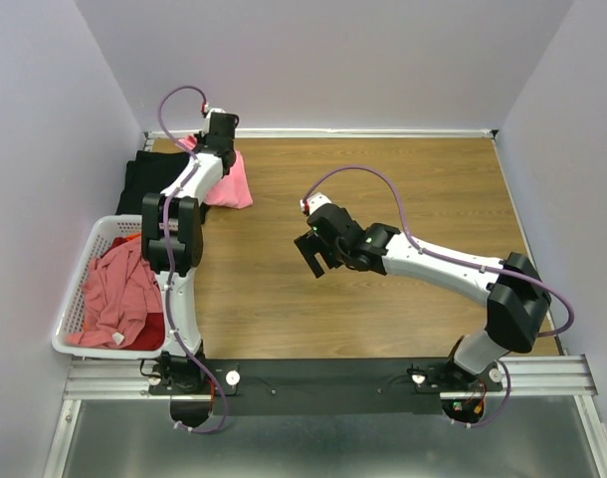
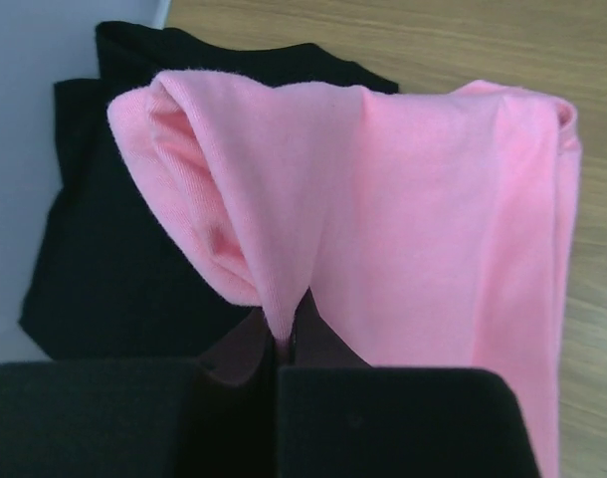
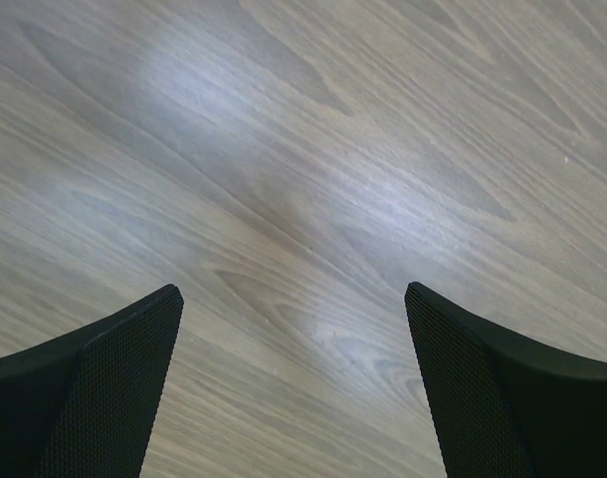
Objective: Fold and stack the t-shirts
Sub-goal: Neatly place the folded tshirt to the corner
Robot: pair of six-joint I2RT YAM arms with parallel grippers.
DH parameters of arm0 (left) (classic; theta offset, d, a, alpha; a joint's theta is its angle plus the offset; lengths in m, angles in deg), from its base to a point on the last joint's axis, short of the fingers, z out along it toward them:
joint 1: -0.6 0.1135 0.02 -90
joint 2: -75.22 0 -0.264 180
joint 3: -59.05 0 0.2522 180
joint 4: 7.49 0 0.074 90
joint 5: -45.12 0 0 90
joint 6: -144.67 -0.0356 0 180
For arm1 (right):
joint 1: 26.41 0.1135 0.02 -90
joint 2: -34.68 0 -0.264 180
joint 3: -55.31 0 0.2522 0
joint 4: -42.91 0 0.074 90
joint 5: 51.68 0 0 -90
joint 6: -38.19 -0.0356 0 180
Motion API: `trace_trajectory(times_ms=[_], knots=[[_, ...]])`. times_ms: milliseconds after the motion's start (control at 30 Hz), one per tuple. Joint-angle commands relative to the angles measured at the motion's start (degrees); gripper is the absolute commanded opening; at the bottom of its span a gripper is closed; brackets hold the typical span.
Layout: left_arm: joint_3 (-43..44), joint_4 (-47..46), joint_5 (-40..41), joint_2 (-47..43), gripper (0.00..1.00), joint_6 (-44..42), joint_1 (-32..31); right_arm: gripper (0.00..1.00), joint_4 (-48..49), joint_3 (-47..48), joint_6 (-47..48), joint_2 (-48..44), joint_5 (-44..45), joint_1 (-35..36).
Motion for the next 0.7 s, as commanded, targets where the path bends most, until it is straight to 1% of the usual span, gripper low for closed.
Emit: trace_trajectory(times_ms=[0,67,167,267,500,567,667], knots=[[2.35,-0.41,8.88,1.96,0.00,-10.97,0.23,1.00,-4.29,-0.44,0.26,-0.74,1.91,0.15],[2.17,-1.81,10.20,1.96,0.00,-14.04,0.67,1.00,-5.25,-0.09,0.70,-0.30,1.82,0.23],[3.14,-1.47,11.78,2.31,0.00,-16.16,2.25,1.00,-6.13,0.97,1.40,1.02,1.38,0.23],[3.75,-1.90,10.39,1.17,0.00,-18.44,4.09,1.00,-6.66,2.20,1.84,2.25,1.29,0.23],[3.93,-2.70,9.41,-1.38,0.00,-19.95,6.92,1.00,-7.98,5.01,2.72,4.80,0.94,0.23],[2.97,-3.13,9.15,-0.95,0.00,-20.12,9.45,1.00,-8.33,5.45,2.99,5.33,0.94,0.23],[2.35,-4.89,9.50,0.20,0.00,-20.74,10.95,1.00,-8.77,6.07,3.16,6.21,0.77,0.23]])
